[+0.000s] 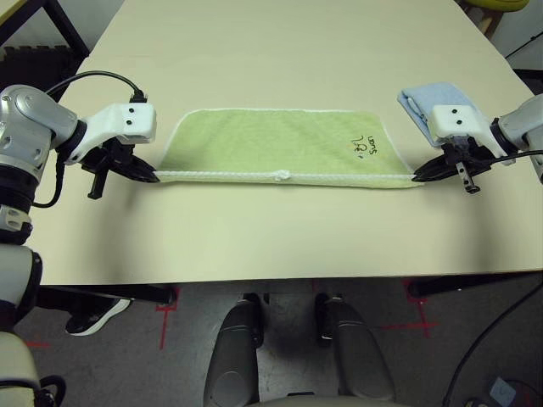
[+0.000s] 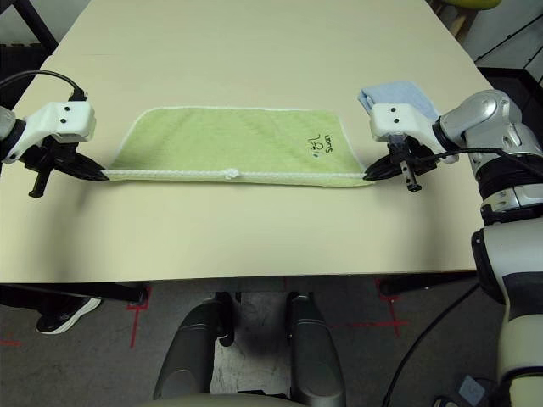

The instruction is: Fold the towel and set it aside.

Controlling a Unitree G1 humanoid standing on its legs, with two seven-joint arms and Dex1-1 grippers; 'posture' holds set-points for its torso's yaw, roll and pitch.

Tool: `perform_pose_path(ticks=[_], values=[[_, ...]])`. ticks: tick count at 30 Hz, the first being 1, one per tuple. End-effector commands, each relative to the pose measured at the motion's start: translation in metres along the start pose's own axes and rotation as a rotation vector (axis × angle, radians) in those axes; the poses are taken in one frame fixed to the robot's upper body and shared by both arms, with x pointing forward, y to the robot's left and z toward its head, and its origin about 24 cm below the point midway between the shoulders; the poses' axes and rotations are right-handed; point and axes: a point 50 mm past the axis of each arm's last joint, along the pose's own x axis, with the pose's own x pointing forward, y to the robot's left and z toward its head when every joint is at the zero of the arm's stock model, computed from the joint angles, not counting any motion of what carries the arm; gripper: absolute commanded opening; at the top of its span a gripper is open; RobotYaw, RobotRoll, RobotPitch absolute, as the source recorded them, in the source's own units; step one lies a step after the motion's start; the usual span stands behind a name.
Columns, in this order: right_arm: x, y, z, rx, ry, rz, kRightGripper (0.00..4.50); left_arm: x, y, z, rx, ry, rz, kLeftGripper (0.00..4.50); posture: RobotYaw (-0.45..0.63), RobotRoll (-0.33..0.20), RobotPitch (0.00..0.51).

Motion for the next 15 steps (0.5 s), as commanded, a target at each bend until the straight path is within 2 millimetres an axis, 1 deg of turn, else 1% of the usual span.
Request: perform_pose_path(ticks=[1,8,11,15], values=[[-0.004,0.006,-0.008,-0.005,0.060,0.024,0.00,0.001,-0.013,-0.006,-0.086,0.015,-0.084,0.02,-0.03,0.000,0.227],[-0.004,0.006,-0.006,-0.043,0.088,0.043,0.00,0.002,-0.023,-0.010,-0.115,0.057,-0.146,0.02,-0.02,0.000,0.228],[-0.002,0.010,-0.005,-0.045,0.093,0.074,0.00,0.003,-0.025,-0.014,-0.124,0.080,-0.168,0.02,-0.02,0.000,0.228],[-0.002,0.016,-0.007,-0.018,0.116,0.121,0.00,0.005,-0.029,-0.012,-0.131,0.074,-0.198,0.02,-0.02,0.000,0.230]])
